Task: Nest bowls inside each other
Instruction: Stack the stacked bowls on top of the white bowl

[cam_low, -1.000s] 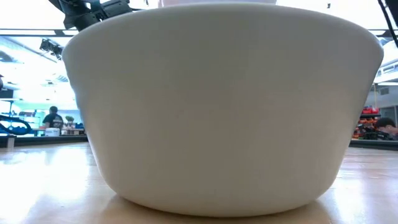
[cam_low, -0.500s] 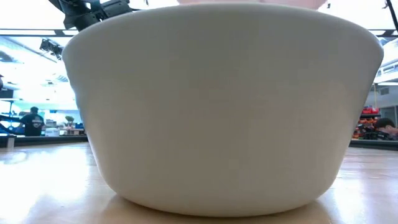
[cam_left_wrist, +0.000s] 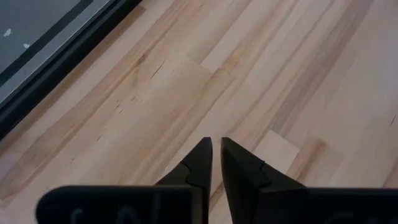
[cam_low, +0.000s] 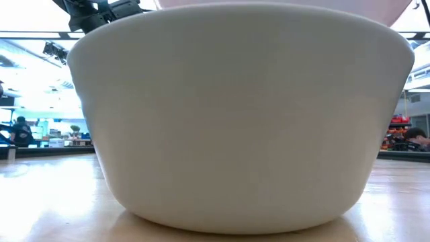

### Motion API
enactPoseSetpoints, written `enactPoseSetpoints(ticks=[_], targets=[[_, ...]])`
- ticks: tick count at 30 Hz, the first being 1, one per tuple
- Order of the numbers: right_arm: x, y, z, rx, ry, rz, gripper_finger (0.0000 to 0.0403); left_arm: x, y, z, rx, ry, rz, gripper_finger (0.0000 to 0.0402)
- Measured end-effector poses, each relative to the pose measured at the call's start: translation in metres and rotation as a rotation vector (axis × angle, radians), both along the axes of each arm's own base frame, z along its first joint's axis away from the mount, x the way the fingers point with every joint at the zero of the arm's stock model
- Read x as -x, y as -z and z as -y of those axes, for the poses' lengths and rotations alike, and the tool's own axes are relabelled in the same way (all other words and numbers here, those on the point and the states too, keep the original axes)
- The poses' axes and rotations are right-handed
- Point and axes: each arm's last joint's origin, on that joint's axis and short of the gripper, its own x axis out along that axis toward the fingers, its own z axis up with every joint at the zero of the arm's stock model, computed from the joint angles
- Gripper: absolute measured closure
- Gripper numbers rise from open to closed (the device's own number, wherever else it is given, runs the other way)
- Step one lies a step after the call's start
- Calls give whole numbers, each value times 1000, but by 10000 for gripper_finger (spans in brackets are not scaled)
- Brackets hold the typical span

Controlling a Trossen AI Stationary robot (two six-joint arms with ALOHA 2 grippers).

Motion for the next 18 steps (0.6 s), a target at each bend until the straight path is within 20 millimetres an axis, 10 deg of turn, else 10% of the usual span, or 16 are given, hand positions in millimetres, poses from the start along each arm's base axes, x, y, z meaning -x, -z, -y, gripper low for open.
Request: enactPoseSetpoints(ticks=[18], targets=[[-23, 46, -5, -22, -111, -26, 360, 0, 0, 0, 32, -15, 19, 366]])
